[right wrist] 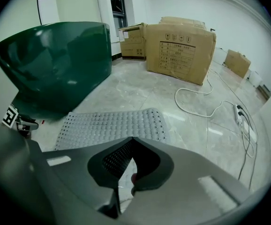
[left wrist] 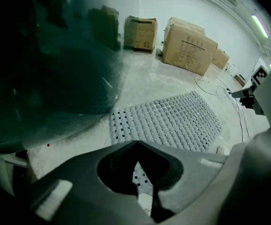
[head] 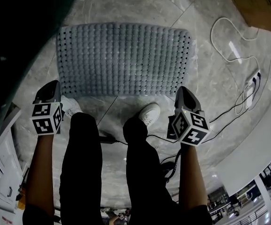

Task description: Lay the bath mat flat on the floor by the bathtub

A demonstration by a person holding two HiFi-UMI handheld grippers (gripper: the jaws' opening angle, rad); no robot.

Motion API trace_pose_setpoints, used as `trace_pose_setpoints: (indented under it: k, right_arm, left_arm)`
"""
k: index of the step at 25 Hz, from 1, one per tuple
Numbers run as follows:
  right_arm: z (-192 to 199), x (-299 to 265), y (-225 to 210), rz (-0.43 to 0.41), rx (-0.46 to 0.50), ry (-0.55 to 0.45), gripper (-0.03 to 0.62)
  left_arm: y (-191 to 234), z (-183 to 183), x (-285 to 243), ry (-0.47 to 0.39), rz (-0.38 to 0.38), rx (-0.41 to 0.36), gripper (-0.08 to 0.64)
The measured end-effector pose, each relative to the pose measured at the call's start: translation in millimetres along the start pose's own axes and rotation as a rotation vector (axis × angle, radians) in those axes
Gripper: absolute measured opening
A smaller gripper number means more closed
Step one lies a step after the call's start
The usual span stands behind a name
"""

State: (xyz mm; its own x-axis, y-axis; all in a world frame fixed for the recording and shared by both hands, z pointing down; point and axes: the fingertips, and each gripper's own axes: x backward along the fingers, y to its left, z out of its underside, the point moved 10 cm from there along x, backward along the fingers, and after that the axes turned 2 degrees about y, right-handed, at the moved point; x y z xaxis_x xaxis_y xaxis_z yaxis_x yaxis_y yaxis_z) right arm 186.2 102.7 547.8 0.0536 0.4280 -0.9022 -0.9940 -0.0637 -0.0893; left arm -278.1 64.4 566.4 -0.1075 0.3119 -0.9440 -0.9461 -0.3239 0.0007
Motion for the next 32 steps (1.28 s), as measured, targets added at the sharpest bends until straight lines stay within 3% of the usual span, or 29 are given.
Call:
trace_pose_setpoints:
  k: [15, 22, 32]
  right_arm:
    - [-29.9, 70.7, 34.2, -0.052, -0.02, -0.026, 0.026]
    - [-35.9, 88.2, 44.2, -0.076, -0.011, -0.017, 0.026]
    - [-60.2, 123.0, 66.4, -0.093, -0.007, -0.097, 0.026]
  left_arm:
    - [-24.5, -31.2, 70.0, -0.008, 0.064, -0.009, 0.0]
    - [-33.7, -29.2, 92.9, 0.005, 0.085, -0.007, 0.0]
    - [-41.7, -39.7, 136.6, -0.062, 0.088, 0.012, 0.0]
